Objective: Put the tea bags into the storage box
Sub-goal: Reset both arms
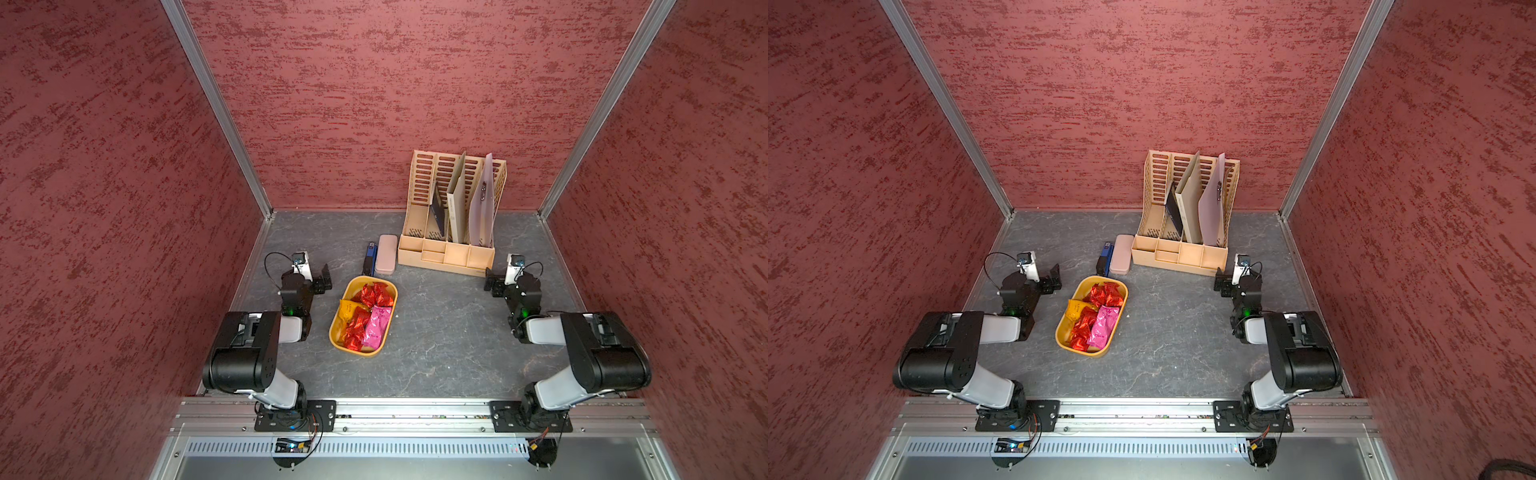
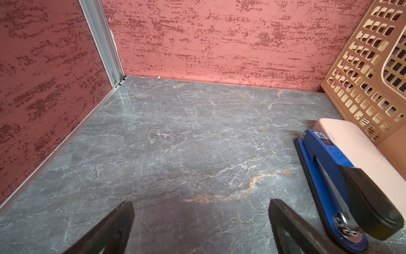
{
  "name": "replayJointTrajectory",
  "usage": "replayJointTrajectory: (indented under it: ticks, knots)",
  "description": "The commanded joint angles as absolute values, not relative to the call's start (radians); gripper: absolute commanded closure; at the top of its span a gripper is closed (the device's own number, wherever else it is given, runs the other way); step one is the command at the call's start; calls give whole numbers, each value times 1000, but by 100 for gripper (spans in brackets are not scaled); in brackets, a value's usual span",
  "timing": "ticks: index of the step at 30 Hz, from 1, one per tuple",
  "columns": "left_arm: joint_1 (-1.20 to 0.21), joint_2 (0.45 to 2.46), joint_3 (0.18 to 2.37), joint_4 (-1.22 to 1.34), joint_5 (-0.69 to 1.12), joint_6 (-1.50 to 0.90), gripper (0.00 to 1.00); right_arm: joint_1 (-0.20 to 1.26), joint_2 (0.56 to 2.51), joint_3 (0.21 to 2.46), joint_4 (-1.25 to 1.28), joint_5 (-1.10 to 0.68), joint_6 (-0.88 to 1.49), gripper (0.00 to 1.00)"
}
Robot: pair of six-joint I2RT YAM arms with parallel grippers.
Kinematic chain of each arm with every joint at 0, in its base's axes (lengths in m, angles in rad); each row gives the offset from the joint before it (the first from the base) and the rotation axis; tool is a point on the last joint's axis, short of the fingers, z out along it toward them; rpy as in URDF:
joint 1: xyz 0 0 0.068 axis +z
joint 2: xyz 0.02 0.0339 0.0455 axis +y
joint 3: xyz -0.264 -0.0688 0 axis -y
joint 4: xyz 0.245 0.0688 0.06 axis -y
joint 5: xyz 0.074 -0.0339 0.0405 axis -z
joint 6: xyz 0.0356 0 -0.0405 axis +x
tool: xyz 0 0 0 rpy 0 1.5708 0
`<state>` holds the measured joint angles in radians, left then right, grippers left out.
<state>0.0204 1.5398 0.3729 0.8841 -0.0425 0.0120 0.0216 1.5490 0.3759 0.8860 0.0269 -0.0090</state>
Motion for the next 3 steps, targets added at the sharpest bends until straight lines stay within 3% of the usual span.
replayJointTrajectory:
  ticks: [1, 3]
  knots:
    - [18, 1540, 373, 916, -33, 4, 0, 14, 1549, 392, 906, -20, -20, 2]
    - [17, 1540, 373, 915, -32, 3, 0, 14, 1547, 389, 909, -21, -21, 1]
